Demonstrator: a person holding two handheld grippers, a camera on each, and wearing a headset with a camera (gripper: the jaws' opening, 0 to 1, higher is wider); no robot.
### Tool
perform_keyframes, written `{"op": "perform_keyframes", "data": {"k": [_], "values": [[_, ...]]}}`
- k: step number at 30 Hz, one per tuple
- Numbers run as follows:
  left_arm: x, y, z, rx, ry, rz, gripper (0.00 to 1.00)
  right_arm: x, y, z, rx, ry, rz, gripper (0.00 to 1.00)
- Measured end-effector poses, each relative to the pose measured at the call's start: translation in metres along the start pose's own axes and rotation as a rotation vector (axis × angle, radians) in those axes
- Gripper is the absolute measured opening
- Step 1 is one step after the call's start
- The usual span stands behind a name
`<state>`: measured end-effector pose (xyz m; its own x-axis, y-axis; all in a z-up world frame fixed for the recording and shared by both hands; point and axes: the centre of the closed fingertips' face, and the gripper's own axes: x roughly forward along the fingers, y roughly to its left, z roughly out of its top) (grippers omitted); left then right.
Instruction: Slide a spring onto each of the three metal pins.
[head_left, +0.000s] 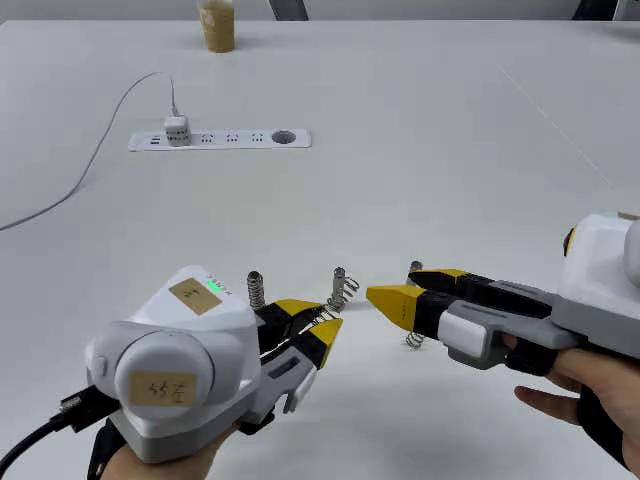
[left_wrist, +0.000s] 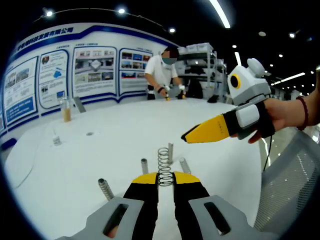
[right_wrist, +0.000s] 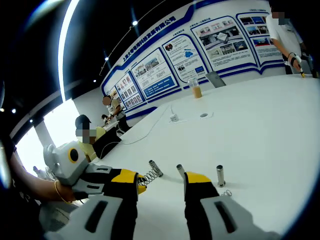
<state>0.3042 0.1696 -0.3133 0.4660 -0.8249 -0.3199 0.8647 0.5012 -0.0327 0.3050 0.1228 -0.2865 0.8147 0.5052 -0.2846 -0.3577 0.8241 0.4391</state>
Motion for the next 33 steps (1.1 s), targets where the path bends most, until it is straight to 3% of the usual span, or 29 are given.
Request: {"op": "perform_keyframes", "data": {"k": [7,13,33], "values": [[-0.005,-0.004,0.015,-0.01,-0.078,-0.01,0.1,0.008,0.012,0.002,0.063,-0.011,0.037,0.34],[-0.008,-0.005,0.021,-0.01,-0.114,-0.013,0.1,0.011,0.017,0.007,0.159,-0.042,0.071,0.29],[-0.012,-0.01,0.032,-0.016,-0.174,-0.041,0.1,0.018,0.029,0.012,0.374,-0.075,0.139,0.13]]}}
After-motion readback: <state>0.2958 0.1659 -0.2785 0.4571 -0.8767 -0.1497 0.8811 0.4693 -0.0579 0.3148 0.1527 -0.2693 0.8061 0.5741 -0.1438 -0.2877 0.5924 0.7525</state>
